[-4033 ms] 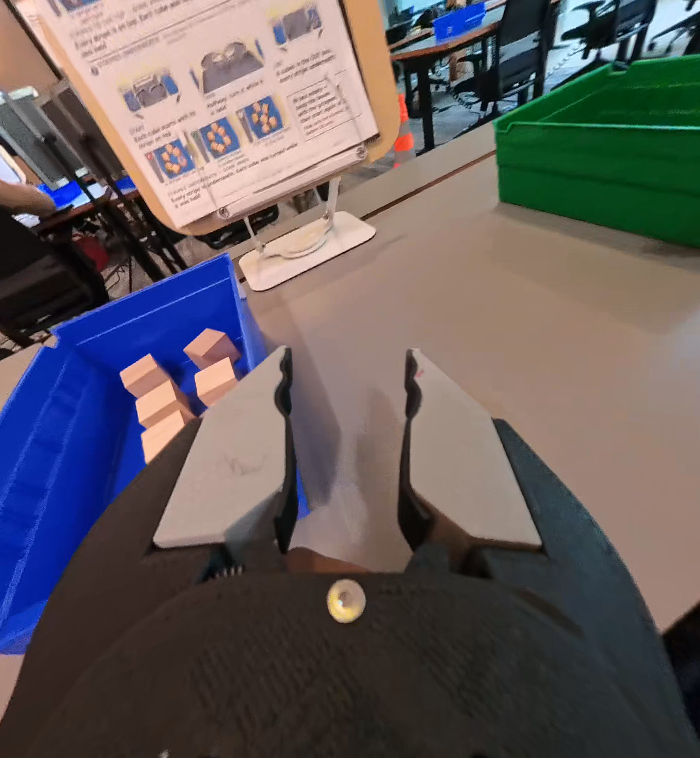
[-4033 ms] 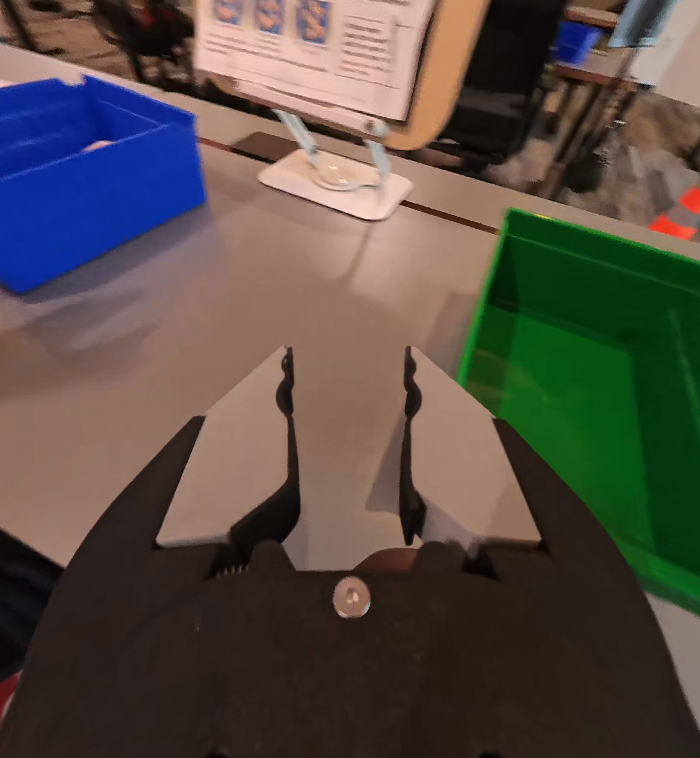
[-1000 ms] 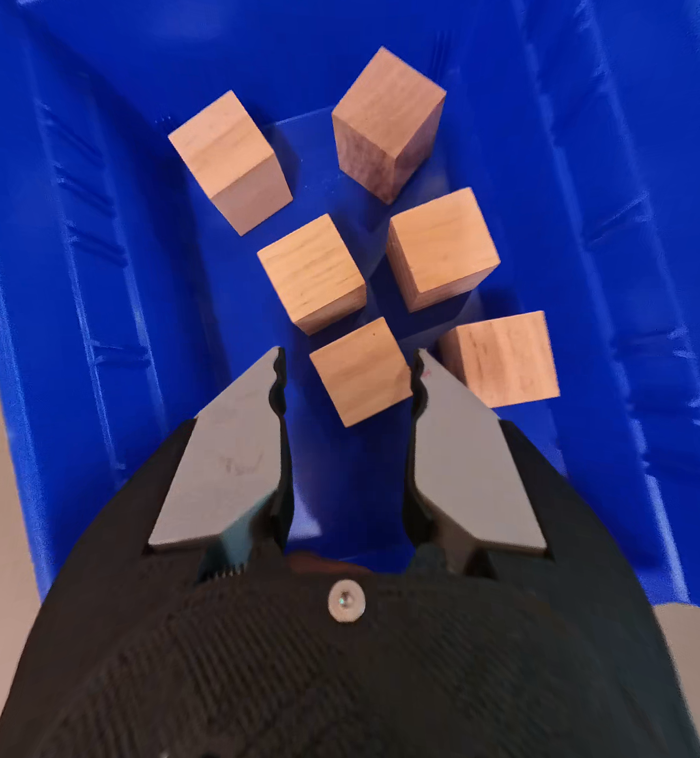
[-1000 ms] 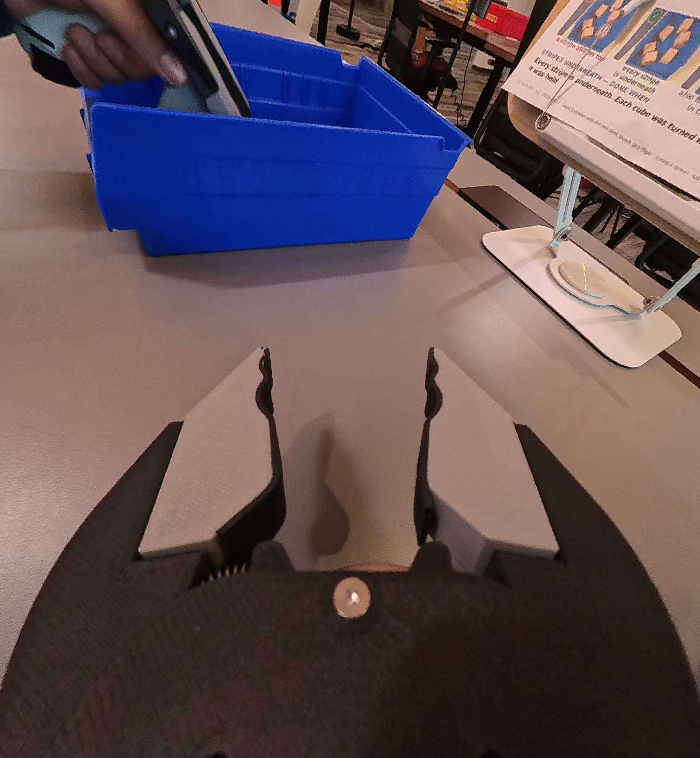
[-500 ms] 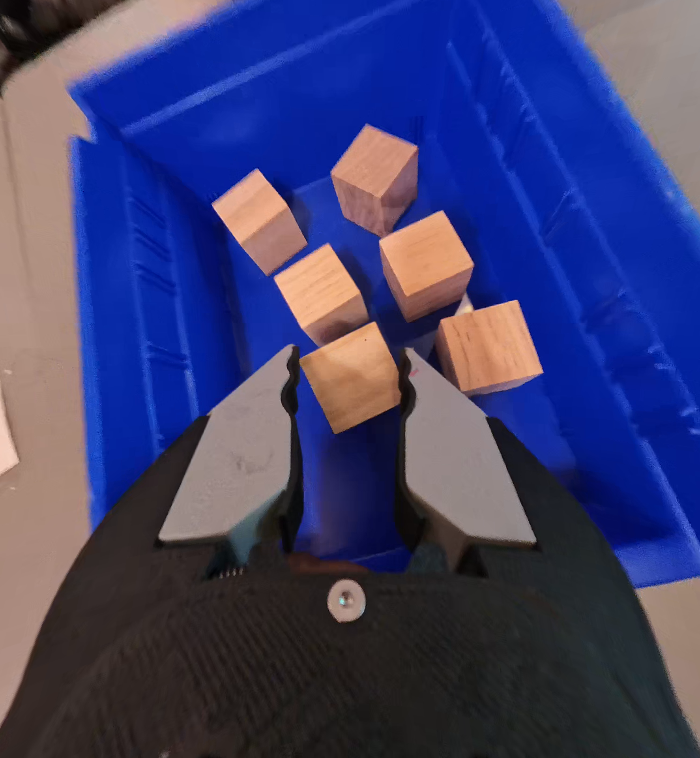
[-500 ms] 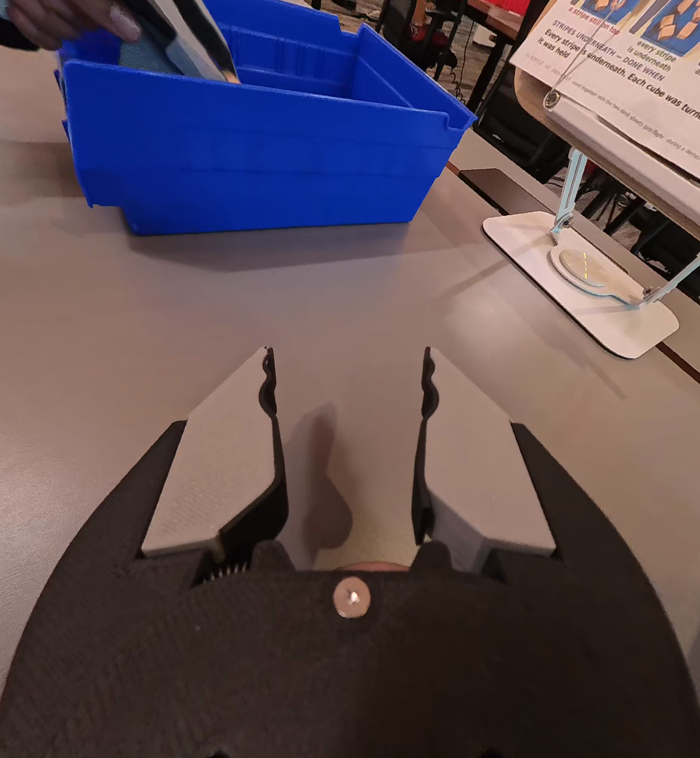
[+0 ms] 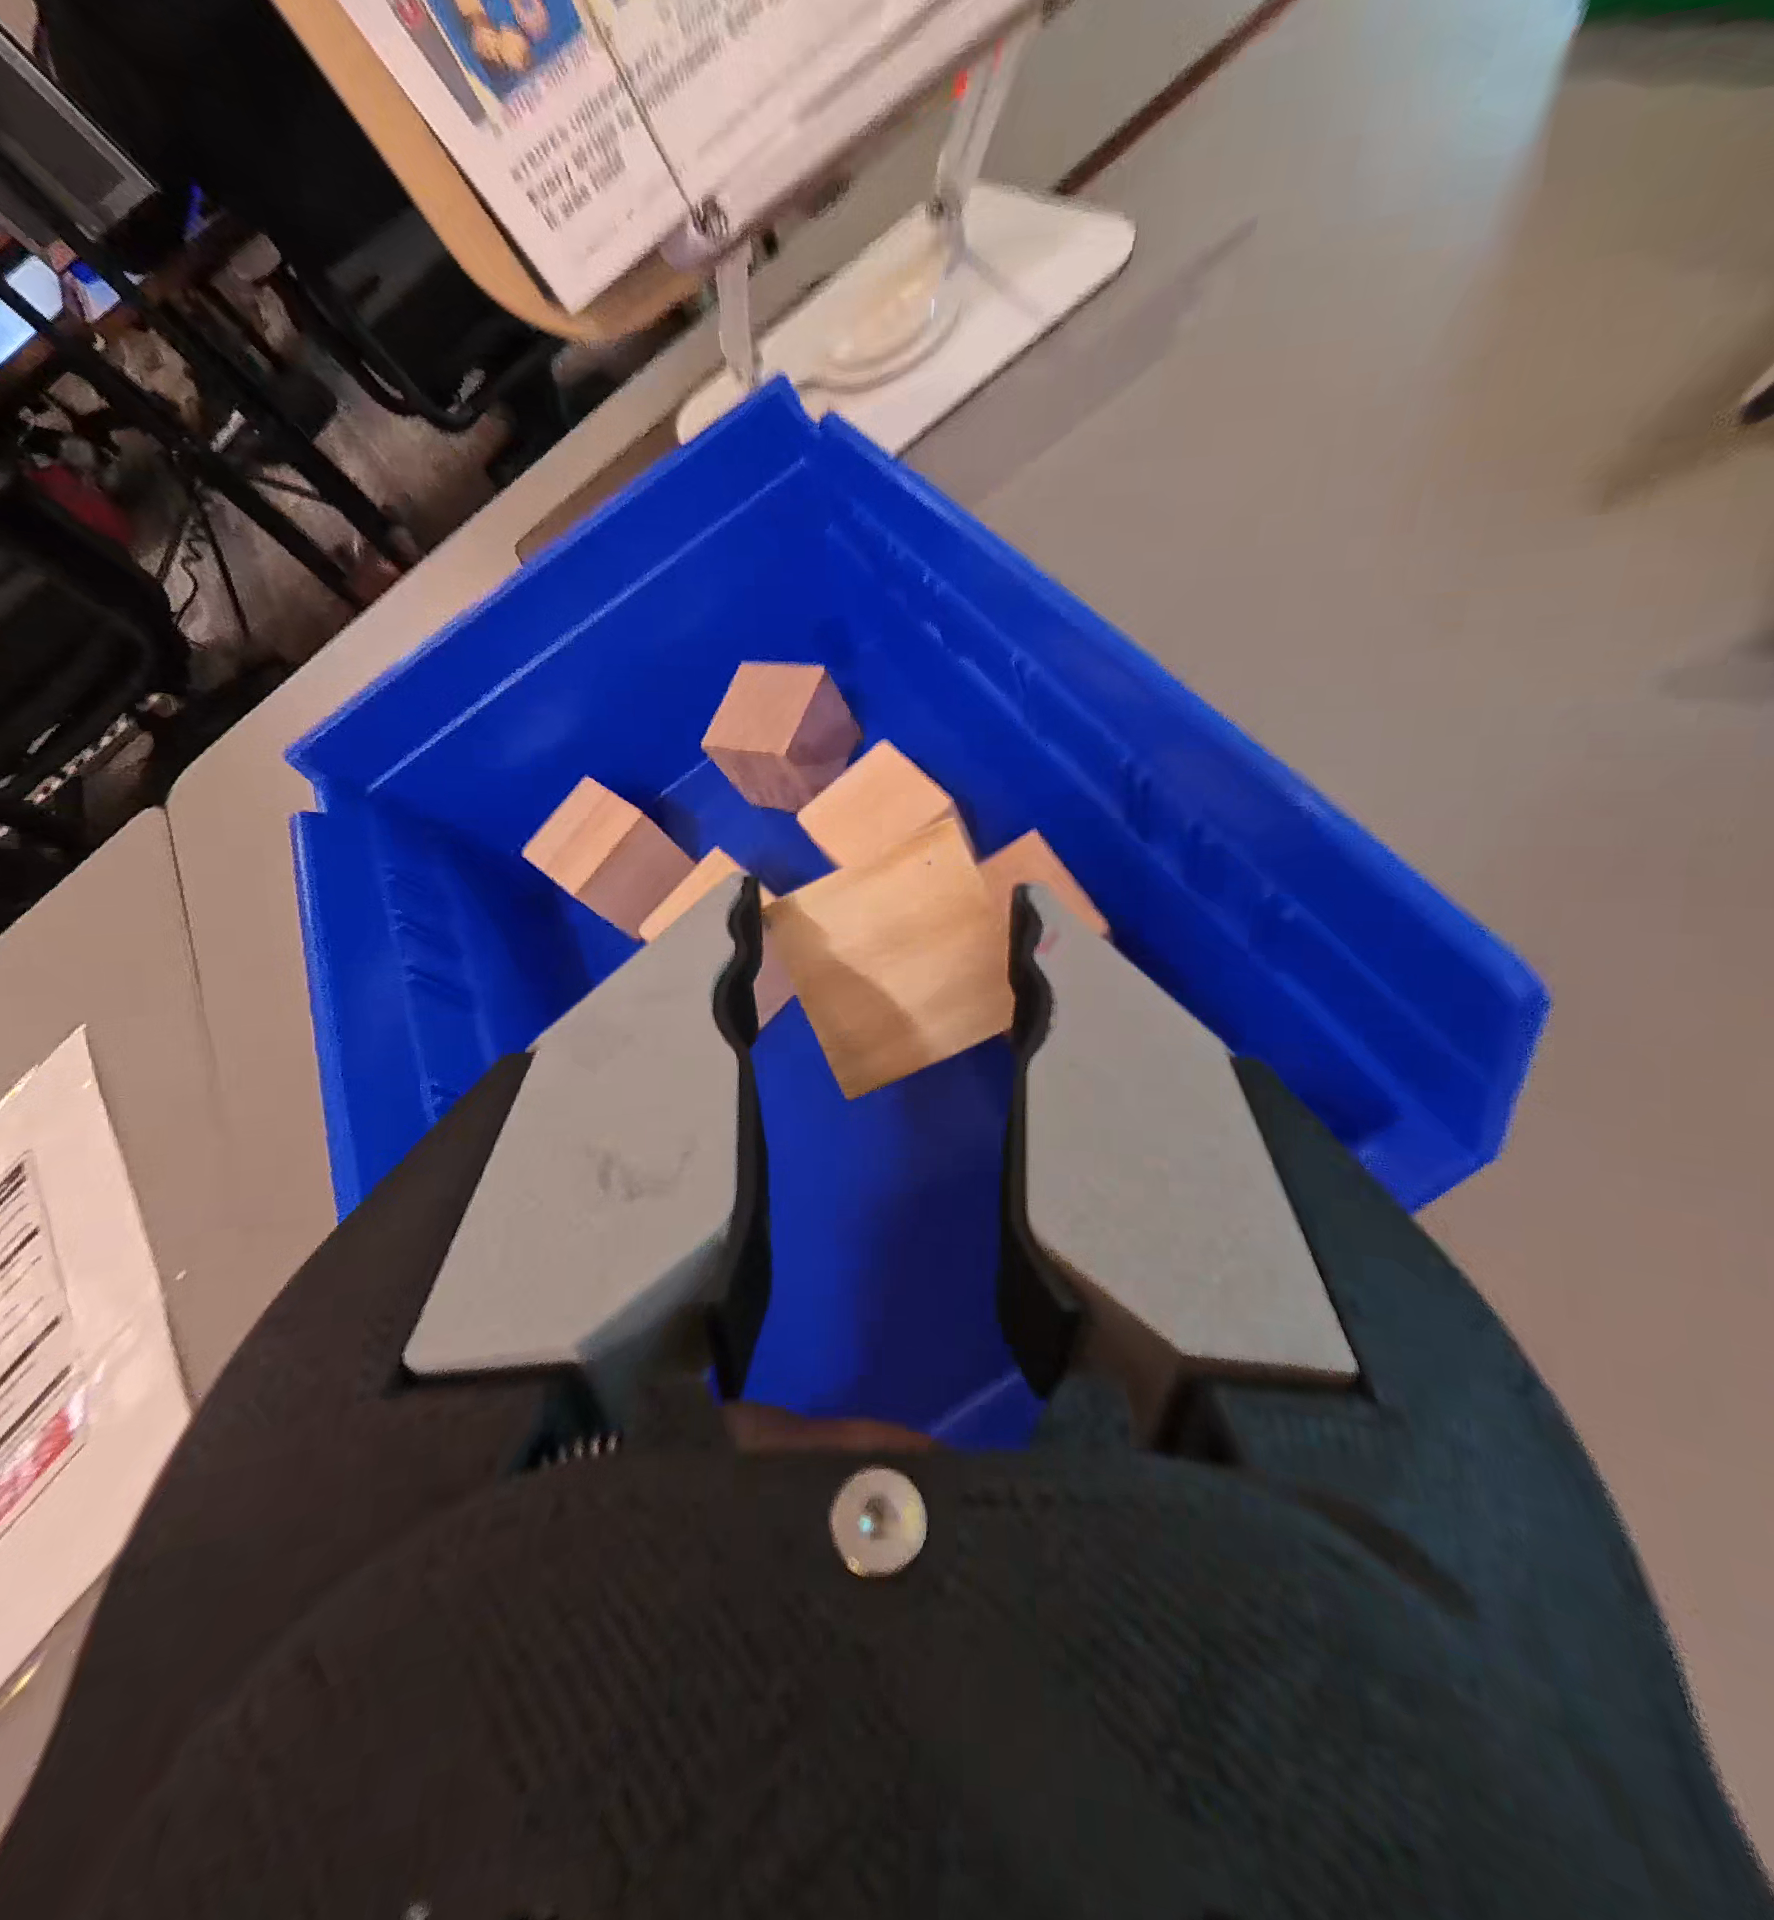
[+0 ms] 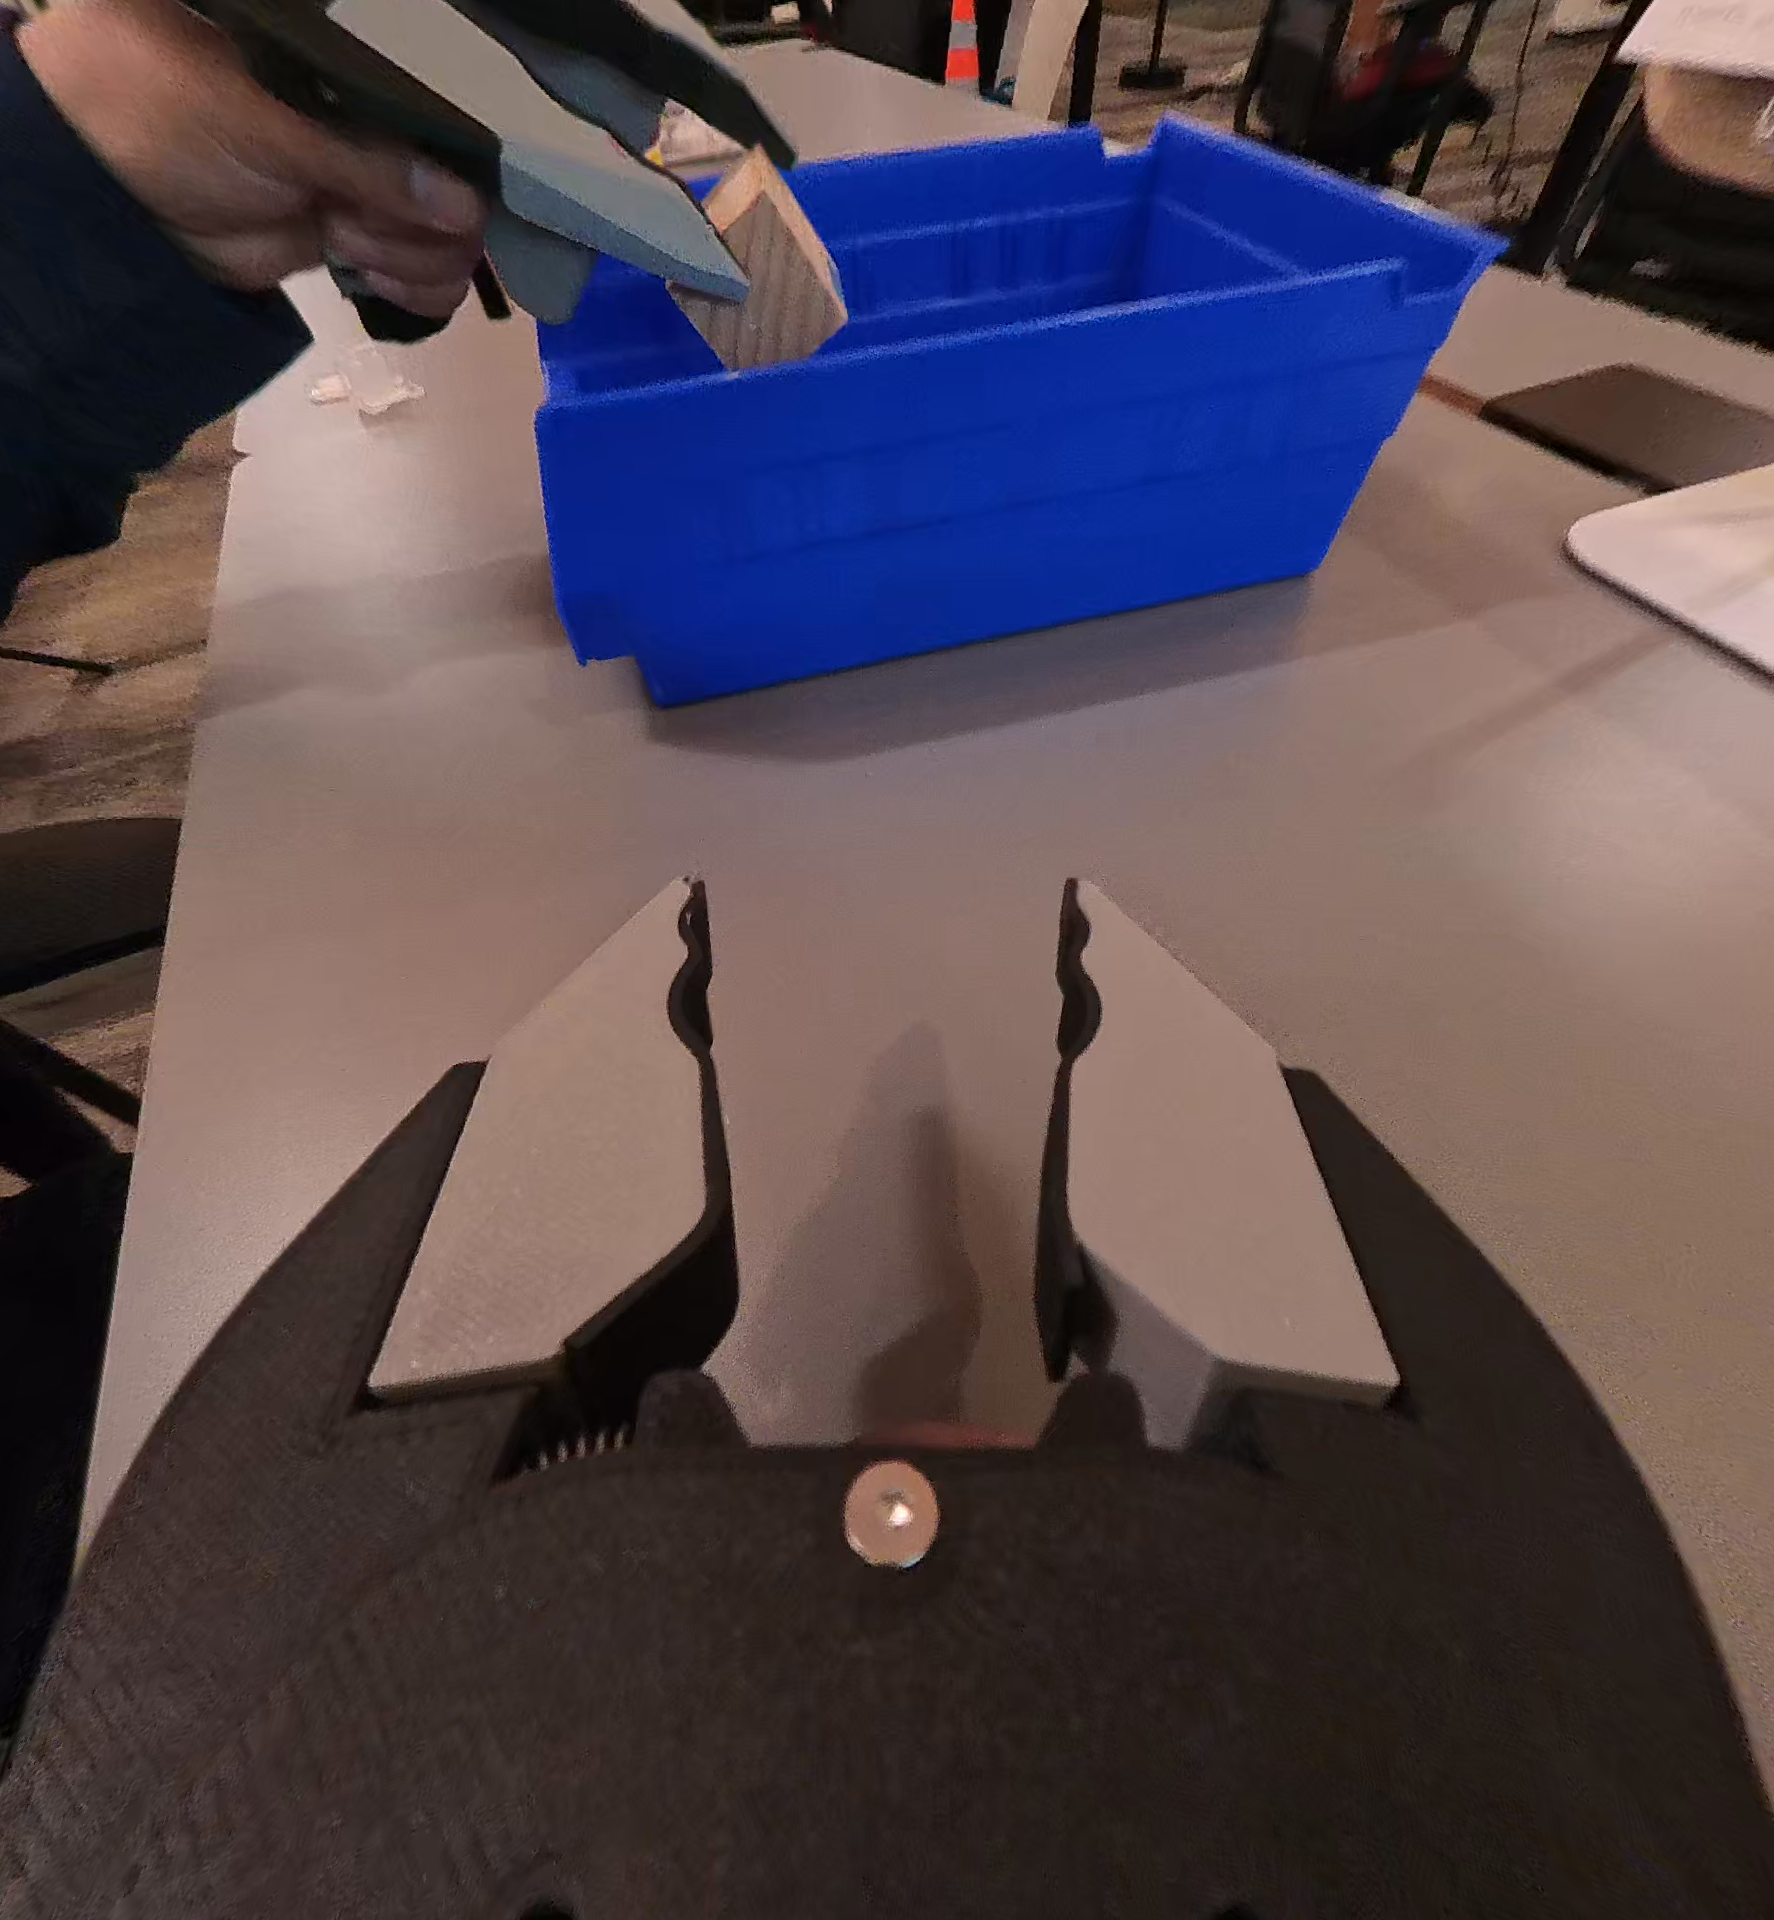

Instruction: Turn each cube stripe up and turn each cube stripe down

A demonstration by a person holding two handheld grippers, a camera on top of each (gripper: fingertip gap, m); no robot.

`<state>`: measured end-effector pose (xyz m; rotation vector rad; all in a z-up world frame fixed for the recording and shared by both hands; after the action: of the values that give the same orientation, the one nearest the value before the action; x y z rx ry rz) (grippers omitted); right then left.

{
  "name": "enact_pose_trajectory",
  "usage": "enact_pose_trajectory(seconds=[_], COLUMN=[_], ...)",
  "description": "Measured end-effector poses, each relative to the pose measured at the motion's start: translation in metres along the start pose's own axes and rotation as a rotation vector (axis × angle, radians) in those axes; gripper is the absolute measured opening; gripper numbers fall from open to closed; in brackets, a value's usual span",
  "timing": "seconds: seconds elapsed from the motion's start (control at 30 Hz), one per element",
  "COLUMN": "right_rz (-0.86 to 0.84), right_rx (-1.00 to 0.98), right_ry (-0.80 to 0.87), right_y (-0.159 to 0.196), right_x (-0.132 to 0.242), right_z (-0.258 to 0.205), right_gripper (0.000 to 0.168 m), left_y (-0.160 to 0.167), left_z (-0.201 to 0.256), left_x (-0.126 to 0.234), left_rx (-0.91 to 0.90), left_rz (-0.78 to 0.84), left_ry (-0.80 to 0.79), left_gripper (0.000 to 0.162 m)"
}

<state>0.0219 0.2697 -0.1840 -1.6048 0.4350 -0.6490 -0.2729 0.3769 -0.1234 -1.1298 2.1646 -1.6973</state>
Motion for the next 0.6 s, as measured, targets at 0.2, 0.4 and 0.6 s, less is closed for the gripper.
enact_pose_trajectory(seconds=[0.2,0.4,0.6], right_rz=[-0.081,-0.083,-0.067], right_rx=[0.056,0.064,0.058], right_ry=[0.032,0.054,0.077], right_y=[0.01,0.009,0.006], right_x=[-0.005,-0.004,-0.002], right_z=[0.0,0.001,0.004], right_gripper=[0.063,0.06,0.059], left_y=[0.021,0.031,0.042], left_z=[0.001,-0.022,-0.021], left_x=[-0.022,-0.029,-0.027], left_rx=[-0.005,0.269,0.348], left_rz=[-0.182,-0.316,-0.334], left_ry=[0.035,-0.095,-0.095], left_gripper=[0.047,0.047,0.025])
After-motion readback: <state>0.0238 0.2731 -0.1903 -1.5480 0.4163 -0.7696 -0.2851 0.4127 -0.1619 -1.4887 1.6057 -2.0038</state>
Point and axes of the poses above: each gripper's, where its closed fingertips meet, x back along the fingers, y out of its underside, z = x × y across the jaws, the point moved 9 cm from there along x, back along the fingers, and after that the axes turned 12 degrees about z, right-handed, at the moved point
